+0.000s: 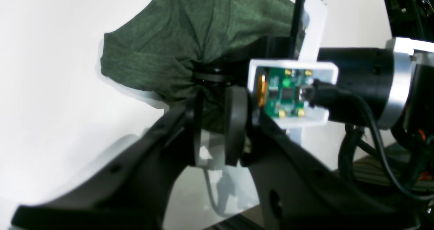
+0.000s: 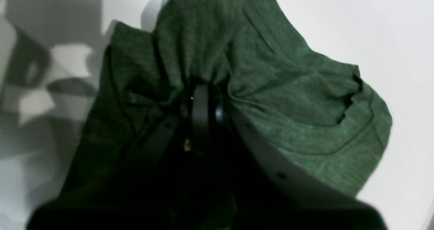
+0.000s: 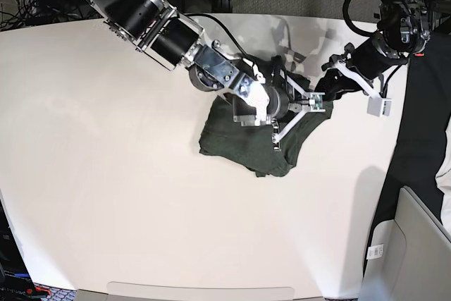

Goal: Fold the T-shirt properly
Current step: 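Lift the shirt edge with the right gripper and fold it over the bundle, then drag the folded shirt with the right gripper across the table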

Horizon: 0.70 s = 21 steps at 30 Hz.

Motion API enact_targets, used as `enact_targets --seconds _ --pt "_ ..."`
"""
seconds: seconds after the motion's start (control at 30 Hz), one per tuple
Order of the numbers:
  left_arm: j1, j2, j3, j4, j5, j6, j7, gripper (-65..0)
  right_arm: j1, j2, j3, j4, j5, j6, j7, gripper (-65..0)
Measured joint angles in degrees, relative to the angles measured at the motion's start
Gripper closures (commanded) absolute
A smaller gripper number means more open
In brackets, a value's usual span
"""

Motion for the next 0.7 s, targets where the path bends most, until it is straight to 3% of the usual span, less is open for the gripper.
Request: enact_targets --seconds 0.13,0.37,0.7 --pt "0.04 0.15 -1.31 0.00 -0.94 -0.52 0.09 -11.9 0.98 -2.03 5.27 -4.39 0.92 0.37 2.08 0.0" --pt "0.17 0.26 -3.10 0.00 -0.90 -0.46 0.09 -11.9 1.33 -2.43 11.28 -6.64 1.55 1.01 3.50 0.0" --pt "0.20 0.26 -3.10 0.00 -0.87 -0.46 0.48 -11.9 1.38 0.31 20.90 -6.71 1.38 1.03 3.61 0.0"
